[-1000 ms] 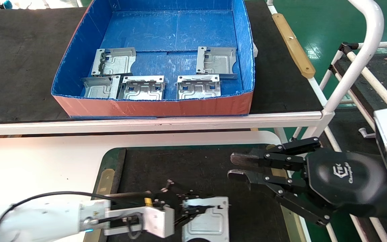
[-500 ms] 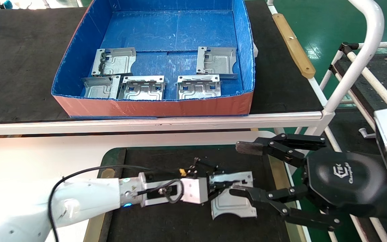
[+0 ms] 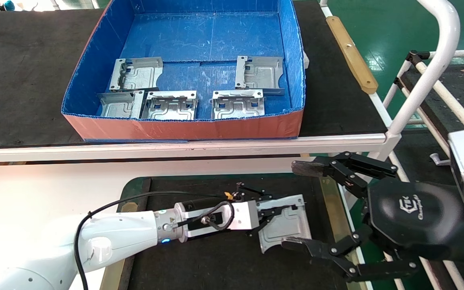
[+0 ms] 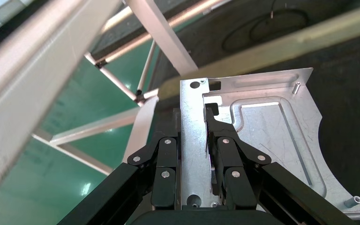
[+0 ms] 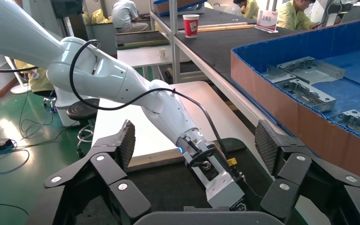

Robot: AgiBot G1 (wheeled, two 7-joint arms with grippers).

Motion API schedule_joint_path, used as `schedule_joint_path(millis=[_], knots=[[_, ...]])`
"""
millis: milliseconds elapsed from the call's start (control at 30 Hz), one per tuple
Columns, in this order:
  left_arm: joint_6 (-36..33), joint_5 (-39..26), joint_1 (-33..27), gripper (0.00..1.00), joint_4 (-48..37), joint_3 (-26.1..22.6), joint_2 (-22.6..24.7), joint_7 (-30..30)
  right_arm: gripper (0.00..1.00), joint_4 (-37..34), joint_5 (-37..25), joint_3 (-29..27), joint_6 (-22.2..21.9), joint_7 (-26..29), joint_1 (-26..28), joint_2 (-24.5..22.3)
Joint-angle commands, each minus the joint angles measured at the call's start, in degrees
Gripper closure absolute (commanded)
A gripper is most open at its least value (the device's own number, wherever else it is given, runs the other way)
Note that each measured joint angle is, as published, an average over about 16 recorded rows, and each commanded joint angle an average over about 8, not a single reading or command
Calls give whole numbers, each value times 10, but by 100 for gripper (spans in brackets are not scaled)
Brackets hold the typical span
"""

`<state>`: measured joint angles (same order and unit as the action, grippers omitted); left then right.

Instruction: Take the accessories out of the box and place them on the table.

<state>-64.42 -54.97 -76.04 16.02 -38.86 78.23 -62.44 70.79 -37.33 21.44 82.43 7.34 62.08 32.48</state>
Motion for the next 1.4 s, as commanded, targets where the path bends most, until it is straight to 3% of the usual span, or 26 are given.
schedule_joint_path(millis=[33,333,367,633,1400], knots=[[5,8,2,100,11,-6,0,15,0,0,0,0,0,0,0,0],[37,38,15,100,62,-57,1,46,0,0,0,0,0,0,0,0],[42,42,15,97,66,-62,1,49,0,0,0,0,0,0,0,0],[70,58,17,2,76,-89,1,65,0,0,0,0,0,0,0,0],[62,56,18,0,79,-81,-3,68,0,0,0,0,0,0,0,0]])
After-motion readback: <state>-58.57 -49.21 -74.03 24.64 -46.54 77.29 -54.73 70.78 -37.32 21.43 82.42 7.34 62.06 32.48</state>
